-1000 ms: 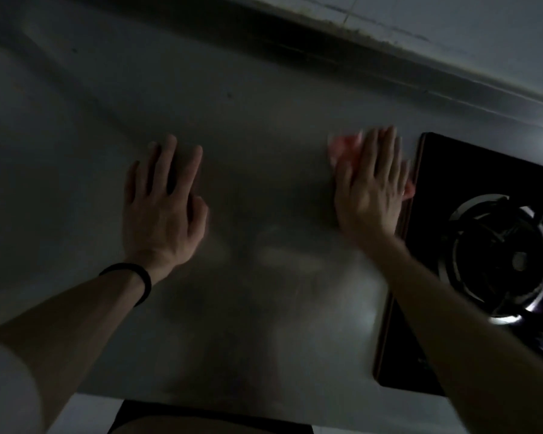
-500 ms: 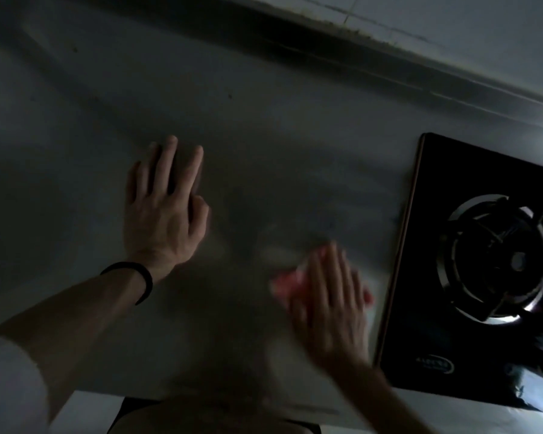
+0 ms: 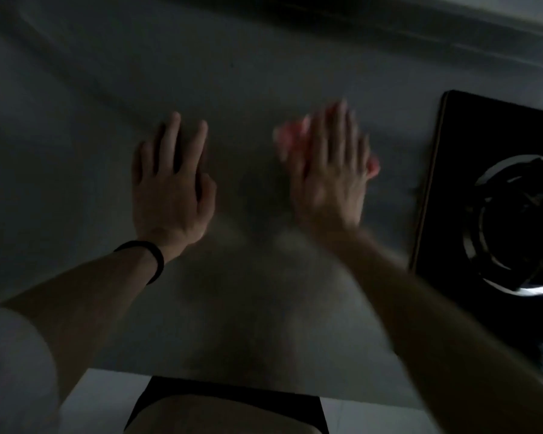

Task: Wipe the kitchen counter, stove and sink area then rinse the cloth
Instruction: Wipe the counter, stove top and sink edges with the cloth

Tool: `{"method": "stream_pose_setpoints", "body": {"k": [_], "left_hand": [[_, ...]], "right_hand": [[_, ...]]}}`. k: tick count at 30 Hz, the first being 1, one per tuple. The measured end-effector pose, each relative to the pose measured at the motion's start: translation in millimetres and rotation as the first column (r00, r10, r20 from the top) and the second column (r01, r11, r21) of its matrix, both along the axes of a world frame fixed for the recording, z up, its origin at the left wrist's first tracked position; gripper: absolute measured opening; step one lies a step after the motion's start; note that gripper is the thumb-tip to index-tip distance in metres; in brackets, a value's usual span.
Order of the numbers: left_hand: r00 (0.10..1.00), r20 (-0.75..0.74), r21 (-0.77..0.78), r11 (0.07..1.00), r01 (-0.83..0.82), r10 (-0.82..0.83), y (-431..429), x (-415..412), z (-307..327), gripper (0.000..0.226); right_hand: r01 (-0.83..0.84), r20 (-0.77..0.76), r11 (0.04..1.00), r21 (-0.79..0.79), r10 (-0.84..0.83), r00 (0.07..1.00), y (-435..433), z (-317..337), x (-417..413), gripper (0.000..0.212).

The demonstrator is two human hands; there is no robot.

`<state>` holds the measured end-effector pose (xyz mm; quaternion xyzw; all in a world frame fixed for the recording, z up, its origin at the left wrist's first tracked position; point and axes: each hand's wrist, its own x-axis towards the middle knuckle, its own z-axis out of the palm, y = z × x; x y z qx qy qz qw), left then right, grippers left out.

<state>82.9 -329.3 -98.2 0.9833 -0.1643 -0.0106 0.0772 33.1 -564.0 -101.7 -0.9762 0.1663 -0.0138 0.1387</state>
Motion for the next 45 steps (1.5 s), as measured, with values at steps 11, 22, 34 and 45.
{"method": "stream_pose_setpoints", "body": {"k": [11, 22, 34, 45], "left_hand": [[1.000, 0.009, 0.007, 1.000, 0.015, -0.015, 0.8, -0.2, -2.6, 0.072], [0.997, 0.071, -0.020, 1.000, 0.022, -0.021, 3.6, 0.0, -9.4, 0.067], [0.981, -0.060, -0.252, 0.954, 0.164, -0.185, -2.6, -18.1, 12.8, 0.072], [0.879, -0.198, -0.317, 0.877, 0.361, -0.434, -118.5, -104.7, 26.4, 0.072]], "right_hand": [[-0.185, -0.134, 0.973, 0.136, 0.203, 0.970, 159.3, 11.1, -229.7, 0.067], [0.170, -0.127, 0.985, -0.041, -0.174, 0.977, 6.9, 4.5, -206.2, 0.072], [0.144, -0.098, 0.975, 0.166, -0.129, 0.987, 260.0, 12.5, -229.1, 0.065], [0.695, -0.226, 0.718, -0.039, -0.684, 0.694, 61.5, 12.1, -330.2, 0.072]]}}
